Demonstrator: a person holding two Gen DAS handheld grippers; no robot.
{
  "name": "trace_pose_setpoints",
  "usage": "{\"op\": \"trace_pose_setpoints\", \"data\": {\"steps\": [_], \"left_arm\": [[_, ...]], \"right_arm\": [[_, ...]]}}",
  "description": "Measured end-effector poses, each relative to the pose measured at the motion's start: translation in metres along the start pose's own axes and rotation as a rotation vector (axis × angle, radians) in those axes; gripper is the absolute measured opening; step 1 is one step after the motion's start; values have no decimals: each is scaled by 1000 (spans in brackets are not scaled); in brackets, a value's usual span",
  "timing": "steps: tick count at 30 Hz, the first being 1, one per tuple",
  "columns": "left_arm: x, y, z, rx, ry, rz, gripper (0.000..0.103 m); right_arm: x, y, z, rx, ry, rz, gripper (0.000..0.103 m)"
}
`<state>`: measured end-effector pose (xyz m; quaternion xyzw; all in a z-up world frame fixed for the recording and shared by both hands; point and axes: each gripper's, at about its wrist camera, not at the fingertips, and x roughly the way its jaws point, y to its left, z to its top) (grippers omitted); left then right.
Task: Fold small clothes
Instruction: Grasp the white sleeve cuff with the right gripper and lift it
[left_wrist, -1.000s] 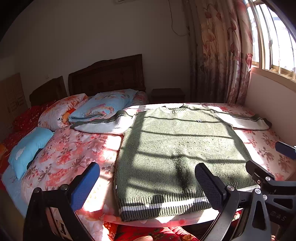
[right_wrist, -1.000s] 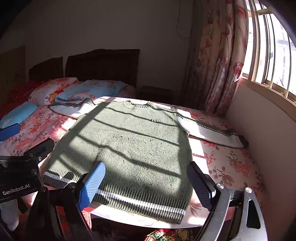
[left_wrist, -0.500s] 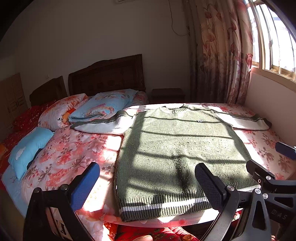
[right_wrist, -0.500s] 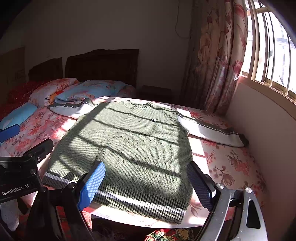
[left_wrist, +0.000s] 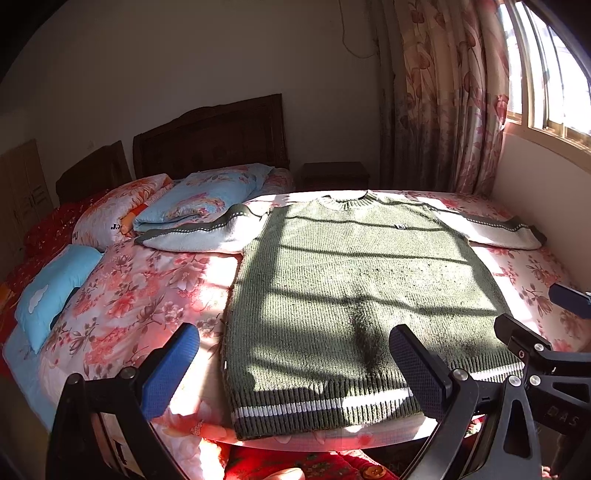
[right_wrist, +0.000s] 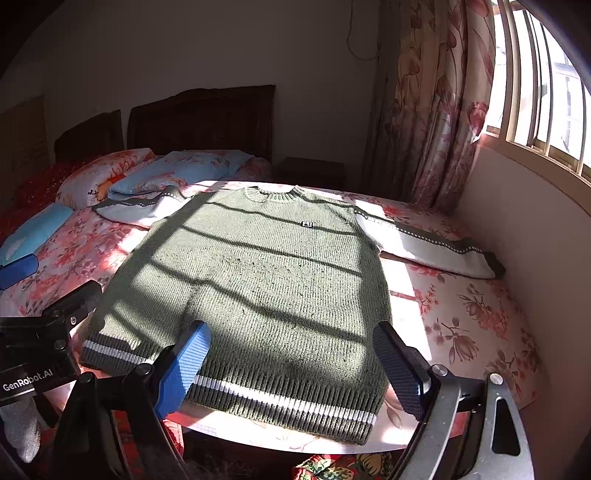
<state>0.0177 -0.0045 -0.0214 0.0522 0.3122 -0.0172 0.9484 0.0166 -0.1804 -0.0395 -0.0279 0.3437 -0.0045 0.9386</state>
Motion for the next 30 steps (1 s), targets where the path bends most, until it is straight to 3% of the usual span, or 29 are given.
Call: {"op": "trace_pose_setpoints", "data": {"steps": [9,11,14,18,23,26,28,30], "left_arm": [[54,-16,13,47,103,-16,103],[79,-22,22,70,152,-49,103],[128,-26,45,58,219,-85,103],[194,-26,81,1,219,-75,103],[265,-27,107,-44,237,-108,103],[295,-25,110,-90,279,-190,103],[308,-19,108,-147,301,-249,103],[307,-17,106,-166,258,-256,103]], "right_arm": [[52,-48,6,118,103,-12,91],[74,-77,11,189,144,-8,91],[117,-146,18,394,217,9,91],[160,-232,22,580,238,-81,82],[195,-324,25,778,190,-141,76],[213,-361,36,793,159,-207,72],[228,-377,44,780,137,-206,72],[241,-384,52,740,129,-218,73]]}}
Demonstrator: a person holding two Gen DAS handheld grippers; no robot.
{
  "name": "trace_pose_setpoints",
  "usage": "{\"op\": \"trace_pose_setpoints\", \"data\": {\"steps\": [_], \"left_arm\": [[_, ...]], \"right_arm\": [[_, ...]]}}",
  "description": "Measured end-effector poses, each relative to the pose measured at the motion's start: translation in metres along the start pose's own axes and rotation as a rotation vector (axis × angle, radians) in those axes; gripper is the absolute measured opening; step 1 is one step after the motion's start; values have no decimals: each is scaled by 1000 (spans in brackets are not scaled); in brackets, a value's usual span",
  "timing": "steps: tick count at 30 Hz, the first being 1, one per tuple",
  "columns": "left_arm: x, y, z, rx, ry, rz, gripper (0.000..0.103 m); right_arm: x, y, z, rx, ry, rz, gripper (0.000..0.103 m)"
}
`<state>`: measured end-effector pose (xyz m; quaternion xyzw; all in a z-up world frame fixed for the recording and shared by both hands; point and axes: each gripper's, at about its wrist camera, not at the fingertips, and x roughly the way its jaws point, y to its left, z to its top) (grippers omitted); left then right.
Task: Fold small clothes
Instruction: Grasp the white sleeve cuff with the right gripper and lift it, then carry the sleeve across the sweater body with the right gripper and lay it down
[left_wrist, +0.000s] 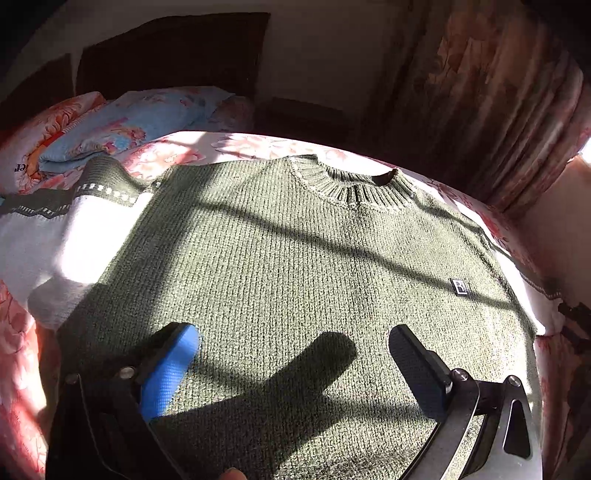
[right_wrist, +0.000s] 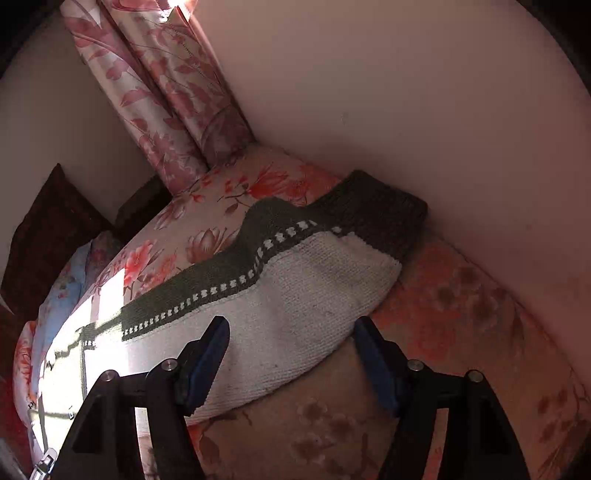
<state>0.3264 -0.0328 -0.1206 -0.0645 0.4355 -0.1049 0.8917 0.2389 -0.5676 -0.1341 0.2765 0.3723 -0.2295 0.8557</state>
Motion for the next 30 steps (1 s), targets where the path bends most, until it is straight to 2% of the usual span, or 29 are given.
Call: {"op": "trace_pose_setpoints", "data": {"steps": [2,4,5,6,8,9,13,15,17,19,20,21,22,23,25,30], "left_arm": [[-1,1,-1,1,-5,-15,103],[0,-1,-3,31,-3,-7,103],[0,-4,-3,49,3,4,103],[1,-6,-4,69,9,18,103],[3,-8,-5,92,18,45,103],[3,-10,-6,102,22,56,103],[7,-13,-6,124,37,93,103],[8,-12,-5,113,41,99,103],[8,-12,-4,102,43,99,103],[7,-9,-3,79,37,88,103],[7,-8,-2,72,36,84,103],[6,-8,-2,71,35,79,103],[6,-8,-2,69,34,74,103],[5,-7,-2,68,32,68,103],[4,-6,-3,68,31,56,103],[4,-9,-4,79,34,68,103]], "right_arm": [[8,3,5,-18,-21,-12,73],[10,8,6,-24,-30,-59,70],[9,9,5,-28,-38,-106,51],[8,5,4,-10,-42,-97,25],[7,-4,4,30,-47,-22,15],[4,-7,3,42,-67,5,14],[-29,11,-5,-33,-210,187,13],[-49,44,-9,-119,-260,282,13],[-70,95,-18,-255,-286,375,13],[-88,154,-38,-432,-265,471,14],[-92,185,-53,-533,-228,535,17],[-95,210,-69,-624,-187,581,21],[-96,233,-86,-714,-145,606,31],[-95,249,-103,-776,-112,603,35],[-86,259,-121,-803,-53,587,38],[-52,226,-130,-699,89,516,38]]}}
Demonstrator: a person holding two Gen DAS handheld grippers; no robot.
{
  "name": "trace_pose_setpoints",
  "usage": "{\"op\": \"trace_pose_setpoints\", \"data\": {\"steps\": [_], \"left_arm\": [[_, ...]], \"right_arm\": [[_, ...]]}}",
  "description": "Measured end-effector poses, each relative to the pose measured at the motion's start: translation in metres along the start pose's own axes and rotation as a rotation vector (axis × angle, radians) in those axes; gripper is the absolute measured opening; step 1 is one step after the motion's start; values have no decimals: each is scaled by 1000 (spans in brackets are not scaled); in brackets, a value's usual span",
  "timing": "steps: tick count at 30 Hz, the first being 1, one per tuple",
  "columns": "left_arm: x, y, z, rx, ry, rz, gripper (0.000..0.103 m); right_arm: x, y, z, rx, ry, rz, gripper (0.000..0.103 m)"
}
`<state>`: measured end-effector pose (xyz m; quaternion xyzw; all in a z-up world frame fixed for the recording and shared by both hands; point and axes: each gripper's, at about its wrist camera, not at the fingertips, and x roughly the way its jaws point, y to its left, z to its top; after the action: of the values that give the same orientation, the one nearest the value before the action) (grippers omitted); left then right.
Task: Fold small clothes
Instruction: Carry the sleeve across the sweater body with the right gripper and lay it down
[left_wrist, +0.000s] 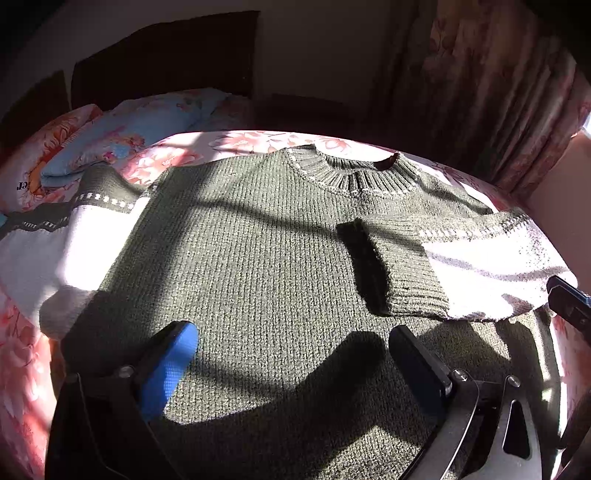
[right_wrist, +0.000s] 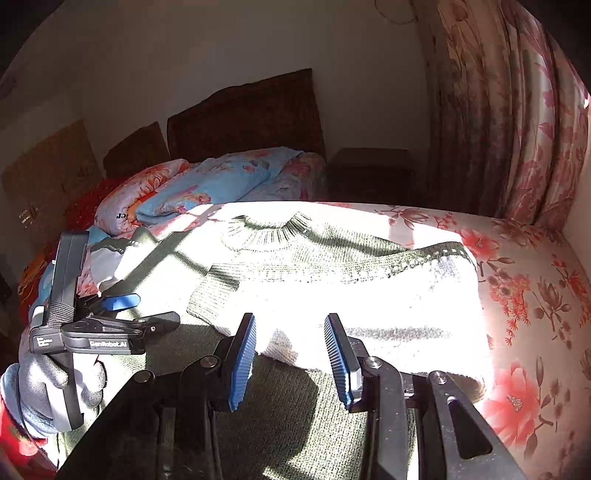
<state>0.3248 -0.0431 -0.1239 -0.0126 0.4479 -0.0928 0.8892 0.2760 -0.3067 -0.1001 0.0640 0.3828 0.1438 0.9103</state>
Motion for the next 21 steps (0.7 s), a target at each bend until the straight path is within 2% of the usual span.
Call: {"op": "trace_pose_setpoints", "data": {"steps": [3,6,9,12,13,17,20,21], "left_arm": [[1,-2,0,12,7,18,103],[0,1,0,2,0,-1,103],[-8,11,2,-60,10,-91,103],[-20,13,13,-137,15,-268,103],[-23,8,18,-136,5,-287,103],[-6,-16,42,-106,44,-304,103],[26,-27,46,-131,138,-312,103],[24,-32,48,-112,89,-284,103]], "right_arm": [[11,-11,-22,37,54,-60,38],[10,-34,-24,155,37,-3,36],[9,-52,-28,249,26,68,34],[7,-58,-27,279,18,97,34],[6,-57,-27,275,18,91,34],[8,-37,-25,206,14,-6,34],[4,-24,-25,150,-12,-124,34],[1,-20,-25,136,-28,-161,34]]}}
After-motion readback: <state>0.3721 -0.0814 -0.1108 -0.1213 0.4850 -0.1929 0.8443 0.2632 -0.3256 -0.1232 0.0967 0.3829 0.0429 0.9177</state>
